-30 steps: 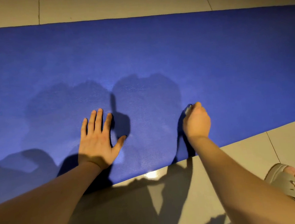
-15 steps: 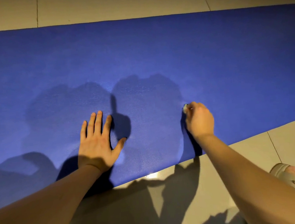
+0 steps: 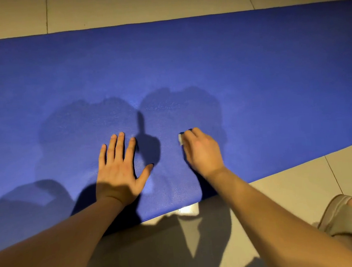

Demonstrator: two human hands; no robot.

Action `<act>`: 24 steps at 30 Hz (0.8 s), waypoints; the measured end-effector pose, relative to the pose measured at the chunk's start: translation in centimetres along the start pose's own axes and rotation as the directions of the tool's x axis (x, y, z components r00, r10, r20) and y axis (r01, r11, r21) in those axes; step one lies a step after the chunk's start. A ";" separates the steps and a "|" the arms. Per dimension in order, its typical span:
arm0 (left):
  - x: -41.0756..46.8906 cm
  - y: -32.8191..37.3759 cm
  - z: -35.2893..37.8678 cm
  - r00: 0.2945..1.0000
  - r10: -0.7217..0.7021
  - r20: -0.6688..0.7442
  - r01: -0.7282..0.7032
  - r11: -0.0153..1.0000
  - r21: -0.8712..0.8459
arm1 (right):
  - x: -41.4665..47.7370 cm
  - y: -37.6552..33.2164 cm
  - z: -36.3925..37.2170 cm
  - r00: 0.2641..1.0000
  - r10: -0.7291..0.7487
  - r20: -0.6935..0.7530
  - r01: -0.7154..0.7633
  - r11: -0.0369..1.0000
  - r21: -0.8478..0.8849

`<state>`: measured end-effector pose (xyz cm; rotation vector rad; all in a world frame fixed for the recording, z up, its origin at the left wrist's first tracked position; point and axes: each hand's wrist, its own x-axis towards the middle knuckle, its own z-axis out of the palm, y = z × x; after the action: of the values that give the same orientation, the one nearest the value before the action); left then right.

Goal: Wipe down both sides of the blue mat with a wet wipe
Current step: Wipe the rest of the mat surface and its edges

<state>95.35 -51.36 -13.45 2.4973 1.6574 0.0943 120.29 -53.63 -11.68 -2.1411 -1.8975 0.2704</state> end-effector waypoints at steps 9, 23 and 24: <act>0.0 0.0 0.1 1.000 0.009 -0.020 -0.009 1.000 -0.009 | 2.1 7.8 -2.6 0.829 0.534 -0.165 -0.535 0.844 0.038; 0.0 -0.1 0.3 1.000 0.013 -0.022 -0.013 1.000 -0.006 | 2.5 8.0 -3.1 0.873 0.476 -0.108 -0.475 0.879 0.035; 0.0 -0.1 0.3 1.000 0.009 -0.029 -0.009 1.000 -0.011 | 2.6 9.2 -3.7 0.829 0.547 -0.119 -0.546 0.837 0.042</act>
<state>95.30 -51.31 -13.75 2.5071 1.6521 0.1405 130.42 -52.29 -11.02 -2.5892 -1.1699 0.2382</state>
